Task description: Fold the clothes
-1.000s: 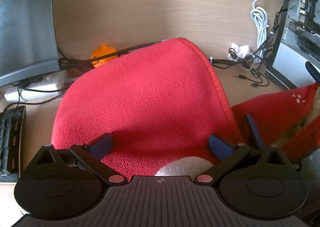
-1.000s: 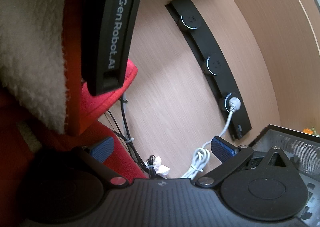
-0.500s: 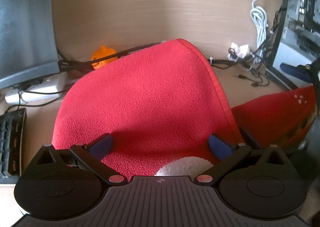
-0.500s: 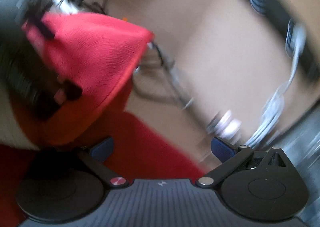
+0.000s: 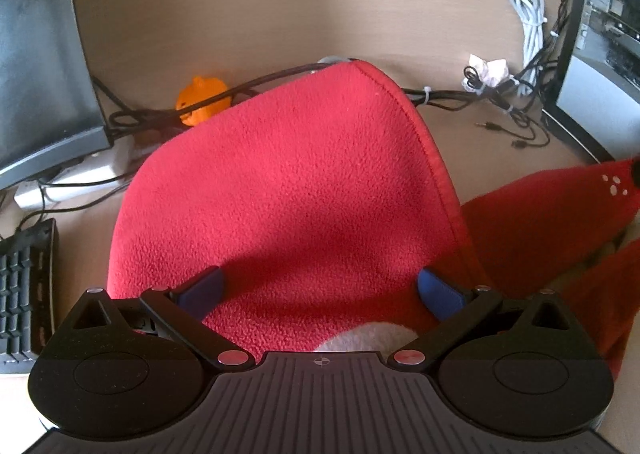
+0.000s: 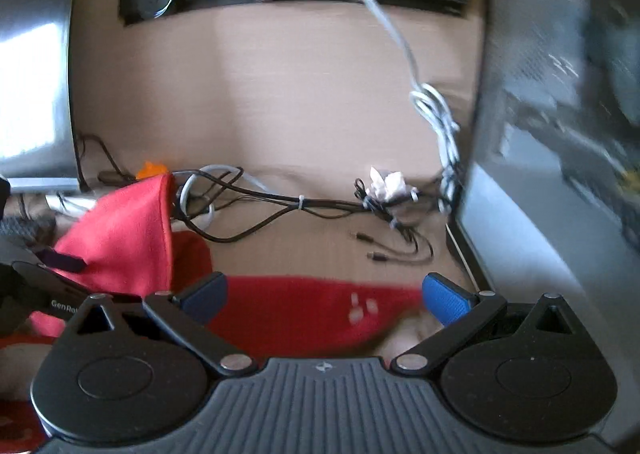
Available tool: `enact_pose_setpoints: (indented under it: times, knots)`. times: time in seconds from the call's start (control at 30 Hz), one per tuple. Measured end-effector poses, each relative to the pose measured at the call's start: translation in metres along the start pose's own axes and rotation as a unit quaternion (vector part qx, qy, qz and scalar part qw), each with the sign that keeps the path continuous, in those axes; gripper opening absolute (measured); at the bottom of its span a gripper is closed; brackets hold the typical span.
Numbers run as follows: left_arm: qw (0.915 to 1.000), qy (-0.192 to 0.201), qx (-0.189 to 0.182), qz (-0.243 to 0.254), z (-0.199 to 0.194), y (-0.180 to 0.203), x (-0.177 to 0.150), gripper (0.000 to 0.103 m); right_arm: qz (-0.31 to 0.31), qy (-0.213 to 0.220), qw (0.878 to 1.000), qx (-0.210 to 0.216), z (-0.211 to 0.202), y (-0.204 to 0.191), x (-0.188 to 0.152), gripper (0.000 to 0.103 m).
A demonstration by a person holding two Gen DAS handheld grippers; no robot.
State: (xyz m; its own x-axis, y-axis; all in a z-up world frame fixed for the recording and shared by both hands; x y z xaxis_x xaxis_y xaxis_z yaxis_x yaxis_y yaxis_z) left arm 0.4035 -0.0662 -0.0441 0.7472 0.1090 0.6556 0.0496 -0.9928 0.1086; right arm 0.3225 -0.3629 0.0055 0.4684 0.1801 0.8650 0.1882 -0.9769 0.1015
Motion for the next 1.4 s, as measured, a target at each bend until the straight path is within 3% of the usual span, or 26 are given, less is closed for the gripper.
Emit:
enact_pose_setpoints:
  times: [0.13, 0.23, 0.33, 0.4, 0.53, 0.6, 0.7, 0.73, 0.83, 0.9, 1.0, 1.07, 1.1, 1.17, 1.4]
  knots:
    - [0.9972, 0.003, -0.072, -0.022, -0.032, -0.021, -0.002, 0.103, -0.01, -0.019, 0.997, -0.069, -0.001, 0.011, -0.015, 0.103]
    - [0.9921, 0.022, -0.123, 0.014, -0.068, -0.017, -0.014, 0.103, -0.048, -0.057, 0.988, -0.136, 0.017, 0.011, -0.016, 0.103]
    - [0.9842, -0.031, -0.165, 0.055, -0.078, 0.0, -0.048, 0.103, -0.092, -0.091, 0.976, -0.176, 0.034, 0.008, -0.021, 0.103]
    - [0.9828, -0.075, -0.16, 0.053, -0.069, 0.003, -0.072, 0.103, -0.114, -0.111, 0.969, -0.191, 0.045, 0.008, -0.026, 0.103]
    - [0.9852, -0.051, -0.15, 0.066, -0.071, 0.003, -0.092, 0.103, -0.161, -0.136, 0.952, -0.22, 0.061, 0.004, -0.031, 0.103]
    - [0.9856, -0.056, -0.148, 0.059, -0.072, 0.003, -0.091, 0.103, -0.187, -0.125, 0.944, -0.241, 0.061, 0.0, -0.027, 0.103]
    - [0.9855, -0.054, -0.147, 0.067, -0.074, 0.003, -0.094, 0.103, -0.228, -0.073, 0.919, -0.314, 0.051, -0.001, -0.01, 0.103]
    - [0.9854, -0.052, -0.146, 0.07, -0.075, 0.003, -0.095, 0.103, -0.229, -0.053, 0.916, -0.325, 0.042, 0.001, -0.003, 0.103]
    - [0.9865, -0.042, -0.143, 0.067, -0.081, 0.002, -0.094, 0.103, -0.22, 0.017, 0.924, -0.314, 0.006, -0.003, 0.021, 0.103]
    - [0.9846, 0.011, -0.15, 0.089, -0.1, 0.005, -0.088, 0.103, -0.225, 0.063, 0.927, -0.294, -0.019, -0.015, 0.033, 0.103]
    - [0.971, 0.105, -0.162, 0.141, -0.133, 0.015, -0.077, 0.103, -0.243, 0.107, 0.926, -0.267, -0.046, -0.039, 0.048, 0.103]
    - [0.9505, 0.159, -0.17, 0.206, -0.147, 0.034, -0.07, 0.103, -0.25, 0.123, 0.926, -0.256, -0.057, -0.051, 0.054, 0.103]
    - [0.9389, 0.174, -0.178, 0.238, -0.15, 0.044, -0.068, 0.103, -0.253, 0.126, 0.925, -0.254, -0.059, -0.055, 0.054, 0.103]
    - [0.9239, 0.182, -0.195, 0.274, -0.146, 0.063, -0.063, 0.103, -0.261, 0.131, 0.922, -0.253, -0.063, -0.062, 0.053, 0.103]
    - [0.9076, 0.21, -0.207, 0.299, -0.119, 0.103, -0.047, 0.103, -0.277, 0.136, 0.915, -0.261, -0.073, -0.071, 0.045, 0.103]
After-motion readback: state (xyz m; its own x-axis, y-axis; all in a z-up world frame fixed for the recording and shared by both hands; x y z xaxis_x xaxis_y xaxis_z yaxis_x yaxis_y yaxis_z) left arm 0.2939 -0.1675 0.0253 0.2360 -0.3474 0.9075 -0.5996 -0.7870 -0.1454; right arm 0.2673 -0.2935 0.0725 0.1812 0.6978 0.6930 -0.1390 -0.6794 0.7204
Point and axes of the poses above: each gripper's, at about its wrist camera, not at the fingertips, and z roughly the way its jaws point, y to its right, x to its top, the point moved 3 cm from there along z, roughly the way its jaws point, and after that the axes turned 11 degrees about -z, right-handed, at the moved point
